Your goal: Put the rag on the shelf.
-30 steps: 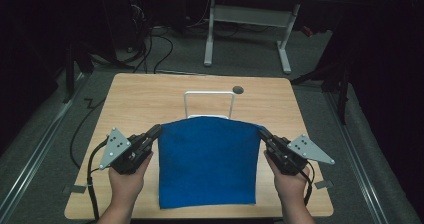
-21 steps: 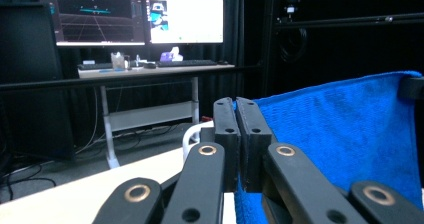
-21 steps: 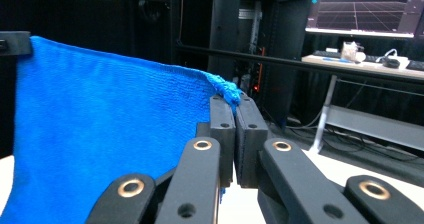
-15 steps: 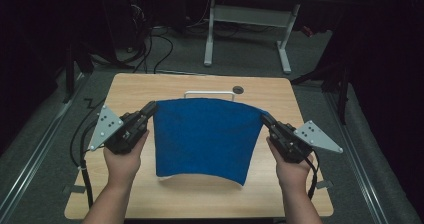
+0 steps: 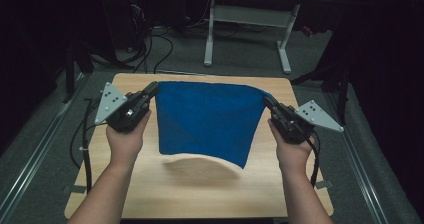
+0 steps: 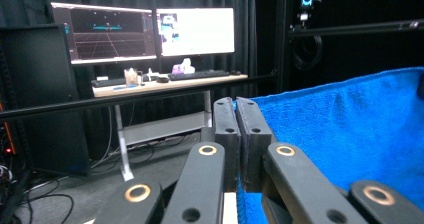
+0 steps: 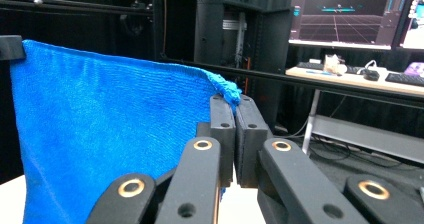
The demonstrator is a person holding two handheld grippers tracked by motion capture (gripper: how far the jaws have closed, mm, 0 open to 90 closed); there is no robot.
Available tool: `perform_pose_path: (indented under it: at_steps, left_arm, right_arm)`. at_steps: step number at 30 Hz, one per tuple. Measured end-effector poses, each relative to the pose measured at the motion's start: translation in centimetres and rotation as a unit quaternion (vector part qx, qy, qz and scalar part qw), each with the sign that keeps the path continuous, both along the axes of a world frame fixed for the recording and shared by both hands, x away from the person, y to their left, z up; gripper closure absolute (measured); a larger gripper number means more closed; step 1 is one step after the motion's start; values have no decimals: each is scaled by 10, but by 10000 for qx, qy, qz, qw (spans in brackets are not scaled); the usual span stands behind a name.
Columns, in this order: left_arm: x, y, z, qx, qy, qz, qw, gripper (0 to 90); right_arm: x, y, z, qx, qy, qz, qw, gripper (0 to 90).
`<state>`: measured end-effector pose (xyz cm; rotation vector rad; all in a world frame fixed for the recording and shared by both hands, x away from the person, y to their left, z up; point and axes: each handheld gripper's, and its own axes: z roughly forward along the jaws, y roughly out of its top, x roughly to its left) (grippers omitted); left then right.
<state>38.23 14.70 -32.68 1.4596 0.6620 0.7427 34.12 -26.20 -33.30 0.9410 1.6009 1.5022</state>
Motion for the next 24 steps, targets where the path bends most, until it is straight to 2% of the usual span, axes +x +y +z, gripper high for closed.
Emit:
perform_pose_path:
  at_steps: [2,7,10,15,16,18,20,24]
  left_arm:
    - [9,-4,3,1,68,-10,10000,889]
    - [21,-9,5,78,80,38,9999,888]
    - [26,-9,6,117,125,57,9998,888]
    - [44,-7,6,130,360,153,9991,888]
    - [44,-7,6,130,360,153,9991,888]
    - [53,-8,7,237,434,236,9985,888]
    - [59,-7,8,222,496,193,9983,890]
    - [65,-10,12,344,451,264,9980,891]
  right_arm:
    - [7,-2,2,27,67,-31,10000,893]
    - [15,-4,5,-62,146,-80,9998,893]
    - [18,-6,7,-27,183,-82,9998,893]
    - [32,-8,12,-60,224,-134,9996,893]
    - [32,-8,12,-60,224,-134,9996,893]
    - [40,-6,14,-123,276,-181,9994,893]
    - [46,-6,15,-146,290,-213,9992,894]
    - [57,-5,18,-158,310,-244,9991,894]
